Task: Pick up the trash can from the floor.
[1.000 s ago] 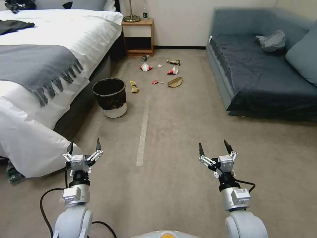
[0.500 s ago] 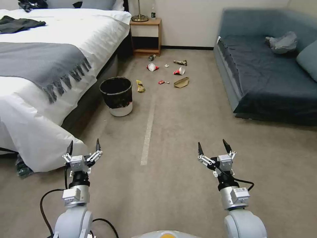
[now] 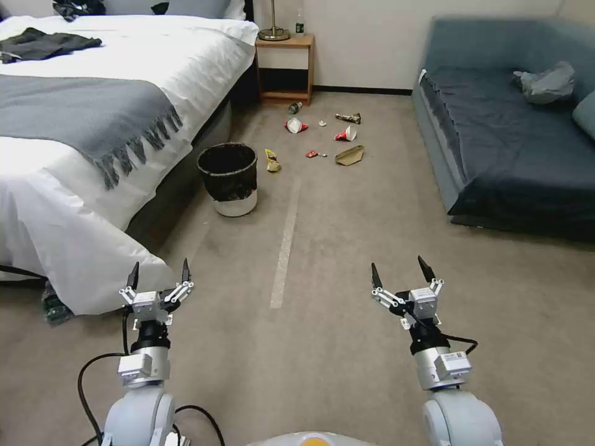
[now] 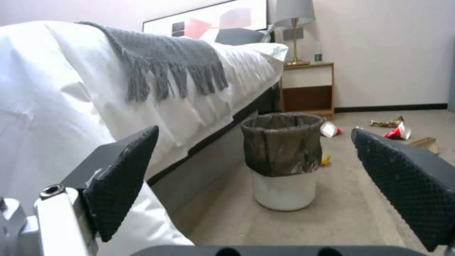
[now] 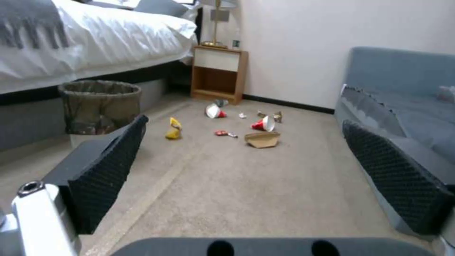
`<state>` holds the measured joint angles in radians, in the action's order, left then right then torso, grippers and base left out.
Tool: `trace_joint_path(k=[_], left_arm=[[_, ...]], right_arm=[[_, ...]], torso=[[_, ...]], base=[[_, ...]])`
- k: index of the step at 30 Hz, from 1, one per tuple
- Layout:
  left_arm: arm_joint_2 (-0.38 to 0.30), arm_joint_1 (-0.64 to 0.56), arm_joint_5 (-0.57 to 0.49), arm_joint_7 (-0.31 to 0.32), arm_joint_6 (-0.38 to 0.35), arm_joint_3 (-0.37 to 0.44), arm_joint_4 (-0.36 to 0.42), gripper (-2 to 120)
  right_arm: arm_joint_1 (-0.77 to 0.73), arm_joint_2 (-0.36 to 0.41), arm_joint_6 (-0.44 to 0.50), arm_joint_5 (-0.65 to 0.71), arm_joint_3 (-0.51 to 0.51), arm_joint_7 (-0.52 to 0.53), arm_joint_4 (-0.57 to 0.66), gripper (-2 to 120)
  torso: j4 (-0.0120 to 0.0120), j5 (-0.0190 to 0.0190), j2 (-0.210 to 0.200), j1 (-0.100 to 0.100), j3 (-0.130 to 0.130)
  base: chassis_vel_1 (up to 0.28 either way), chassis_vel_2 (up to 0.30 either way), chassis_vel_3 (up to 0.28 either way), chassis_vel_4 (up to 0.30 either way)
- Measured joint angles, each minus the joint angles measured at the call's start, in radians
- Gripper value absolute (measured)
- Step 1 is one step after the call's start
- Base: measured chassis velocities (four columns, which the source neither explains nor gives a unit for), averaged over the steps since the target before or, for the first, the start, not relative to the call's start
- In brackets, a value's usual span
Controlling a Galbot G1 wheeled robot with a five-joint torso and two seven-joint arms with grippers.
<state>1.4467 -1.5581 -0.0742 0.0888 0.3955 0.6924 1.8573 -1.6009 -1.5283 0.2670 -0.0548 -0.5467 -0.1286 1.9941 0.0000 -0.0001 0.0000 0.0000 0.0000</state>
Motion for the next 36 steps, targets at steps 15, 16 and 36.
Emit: trace_joint_path(k=[15,16,36], left_arm=[[0.000,-0.021,-0.002,-0.007,0.018,0.005,0.013,100],[0.001,-0.021,-0.002,-0.007,0.018,0.005,0.013,100],[0.008,-0.005,0.002,-0.002,0.016,0.003,0.001,100]], right_arm=[[-0.004,-0.009,0.010,0.003,-0.007,-0.066,0.001,100],[-0.004,-0.009,0.010,0.003,-0.007,-0.065,0.001,100],[0.016,-0.003,-0.001,0.014,-0.007,-0.067,-0.015,100]], torso=[[0.0000,0.0001,0.000,0.000,0.000],[0.0000,0.0001,0.000,0.000,0.000],[0.0000,0.0001,0.000,0.000,0.000]], base=[[-0.002,0.004,0.004,-0.002],[-0.041,0.055,0.056,-0.053],[-0.068,0.076,0.066,-0.075]])
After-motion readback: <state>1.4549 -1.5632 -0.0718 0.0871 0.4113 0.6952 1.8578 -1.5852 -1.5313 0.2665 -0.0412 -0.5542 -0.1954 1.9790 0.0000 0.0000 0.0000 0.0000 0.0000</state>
